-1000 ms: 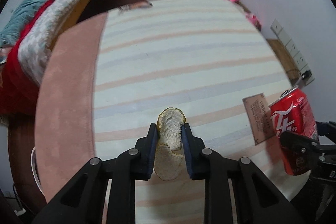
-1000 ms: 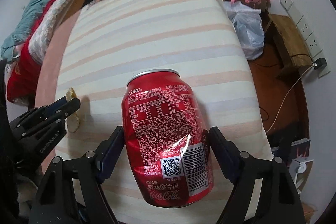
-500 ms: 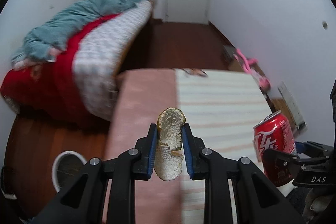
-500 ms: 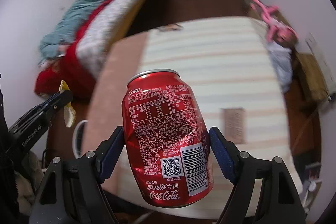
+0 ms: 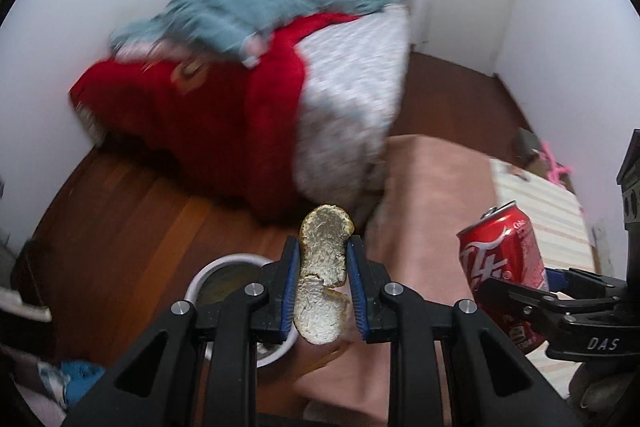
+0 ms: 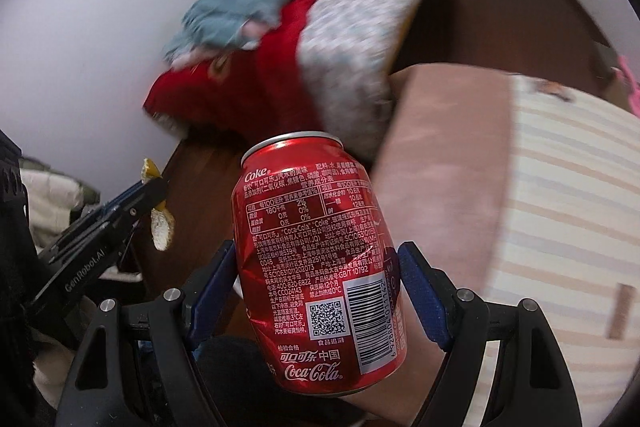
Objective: Collect trash
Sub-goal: 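Carry the cola can and bread crust over the bin and open both tools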
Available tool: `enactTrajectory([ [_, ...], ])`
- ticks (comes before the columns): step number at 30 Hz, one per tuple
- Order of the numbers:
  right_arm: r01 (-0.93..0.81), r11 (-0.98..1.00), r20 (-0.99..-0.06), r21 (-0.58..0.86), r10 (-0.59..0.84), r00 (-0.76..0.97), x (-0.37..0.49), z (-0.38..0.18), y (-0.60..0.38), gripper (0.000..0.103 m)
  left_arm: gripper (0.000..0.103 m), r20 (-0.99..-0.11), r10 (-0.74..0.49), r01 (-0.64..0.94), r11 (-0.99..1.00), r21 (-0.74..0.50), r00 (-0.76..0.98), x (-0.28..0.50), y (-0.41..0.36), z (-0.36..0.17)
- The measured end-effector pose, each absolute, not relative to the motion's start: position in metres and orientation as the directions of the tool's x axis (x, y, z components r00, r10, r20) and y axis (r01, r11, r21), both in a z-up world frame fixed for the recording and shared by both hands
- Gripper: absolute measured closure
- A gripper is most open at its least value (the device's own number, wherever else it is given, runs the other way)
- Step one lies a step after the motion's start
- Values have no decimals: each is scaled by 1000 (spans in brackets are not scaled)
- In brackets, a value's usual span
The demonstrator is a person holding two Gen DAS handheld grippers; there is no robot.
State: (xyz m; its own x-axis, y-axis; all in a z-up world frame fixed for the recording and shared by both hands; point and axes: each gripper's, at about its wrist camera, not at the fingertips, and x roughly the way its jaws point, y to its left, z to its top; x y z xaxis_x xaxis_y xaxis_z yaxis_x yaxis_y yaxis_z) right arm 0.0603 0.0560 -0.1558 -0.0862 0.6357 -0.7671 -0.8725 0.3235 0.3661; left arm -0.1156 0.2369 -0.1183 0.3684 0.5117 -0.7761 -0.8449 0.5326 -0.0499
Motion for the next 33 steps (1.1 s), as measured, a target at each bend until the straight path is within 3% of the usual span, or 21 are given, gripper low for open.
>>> enactTrajectory([
  [9,-897,252,-860,362,461,-218,-25,-257,205,21,83,-915,277,-926,319,-201,294,-204,342,-233],
  [15,-899,273,-914,342,317,-251,-48,-343,274,21,79,-936,98,-931,184,-316,337,-234,384,-308],
  [16,-899,282,-922,336,295,-252,-50,-356,283,21,75,-941,95,-936,173,-306,325,-235,386,-313],
  [20,-897,292,-932,333,249,-265,-50,-392,311,21,16,-953,94,-952,133,-275,288,-240,392,-329],
  [21,-895,288,-931,339,239,-276,-50,-398,314,20,9,-956,97,-955,132,-265,278,-241,392,-331],
  [24,-895,296,-937,335,202,-284,-52,-417,331,20,4,-967,101,-966,135,-220,234,-249,390,-330],
  [28,-906,290,-945,308,199,-258,-54,-425,334,1,4,-977,138,-980,142,-143,162,-262,379,-322],
  [33,-933,271,-963,238,192,-190,-58,-410,315,0,4,-978,188,-989,131,-64,88,-275,352,-310],
])
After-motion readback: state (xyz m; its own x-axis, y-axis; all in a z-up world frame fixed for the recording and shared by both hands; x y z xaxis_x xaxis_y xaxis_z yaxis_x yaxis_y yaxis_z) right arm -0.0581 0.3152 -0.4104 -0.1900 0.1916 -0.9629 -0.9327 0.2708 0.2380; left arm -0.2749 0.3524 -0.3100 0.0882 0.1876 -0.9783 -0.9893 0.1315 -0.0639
